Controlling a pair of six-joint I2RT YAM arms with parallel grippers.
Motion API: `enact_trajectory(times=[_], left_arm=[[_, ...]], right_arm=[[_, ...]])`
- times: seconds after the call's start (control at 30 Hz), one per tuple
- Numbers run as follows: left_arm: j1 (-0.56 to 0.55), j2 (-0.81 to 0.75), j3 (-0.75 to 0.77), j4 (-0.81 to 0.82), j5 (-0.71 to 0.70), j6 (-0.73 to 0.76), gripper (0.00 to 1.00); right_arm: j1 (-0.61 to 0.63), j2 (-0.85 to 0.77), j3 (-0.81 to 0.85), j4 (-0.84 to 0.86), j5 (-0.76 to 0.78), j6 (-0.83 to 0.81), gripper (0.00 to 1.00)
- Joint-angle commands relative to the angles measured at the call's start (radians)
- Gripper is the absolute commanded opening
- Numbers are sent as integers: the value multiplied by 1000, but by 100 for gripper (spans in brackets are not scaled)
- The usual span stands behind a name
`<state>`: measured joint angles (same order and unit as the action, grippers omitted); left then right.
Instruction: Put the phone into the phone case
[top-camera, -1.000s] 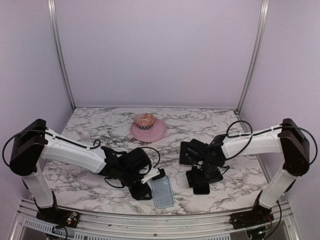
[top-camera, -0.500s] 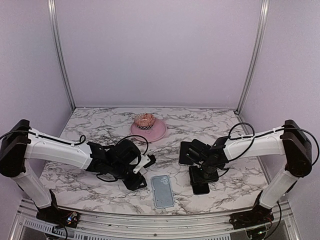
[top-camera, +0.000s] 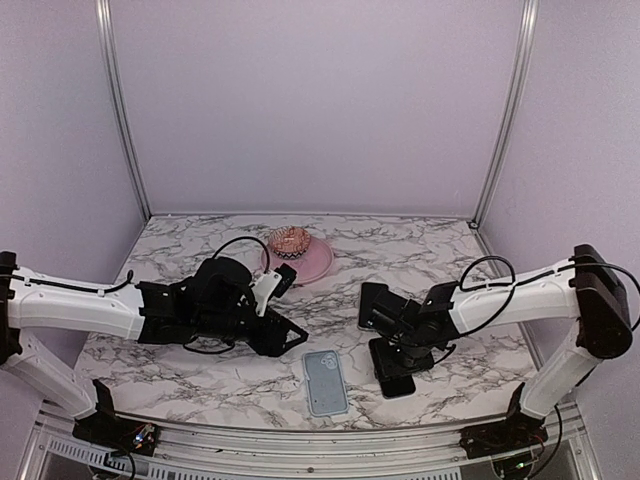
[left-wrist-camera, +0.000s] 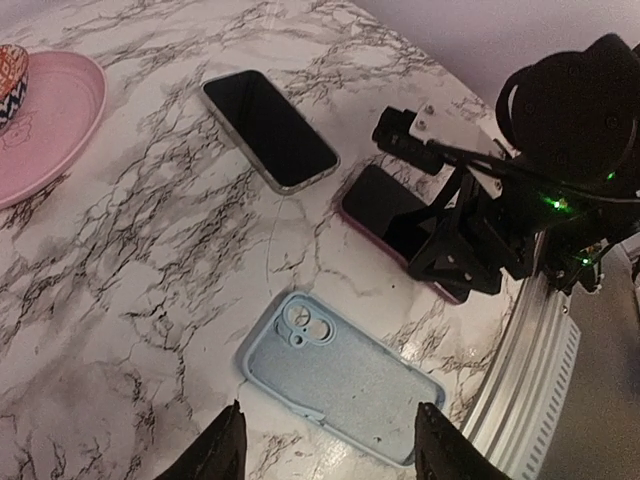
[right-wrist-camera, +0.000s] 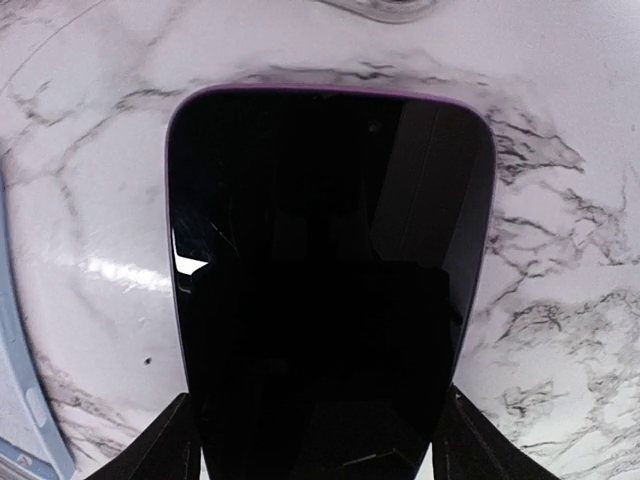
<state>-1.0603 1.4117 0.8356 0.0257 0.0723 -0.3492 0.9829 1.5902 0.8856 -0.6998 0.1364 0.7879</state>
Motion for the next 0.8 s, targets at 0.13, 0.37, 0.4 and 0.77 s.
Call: enact_trajectory(times=[0.13, 0.37, 0.4, 0.77], left_arm=[[0, 73, -100, 548, 61, -409, 72], [-2, 63, -129, 669, 27, -474, 72], [-3, 51, -134, 669, 13, -474, 72], [-7, 33, -110, 669, -52, -406, 41]], right_arm=[[194, -114, 52, 158, 137, -25, 40], [293, -161, 143, 325, 241, -110, 38], [297, -168, 153, 345, 246, -122, 37], [315, -218, 164, 462, 236, -258, 37]])
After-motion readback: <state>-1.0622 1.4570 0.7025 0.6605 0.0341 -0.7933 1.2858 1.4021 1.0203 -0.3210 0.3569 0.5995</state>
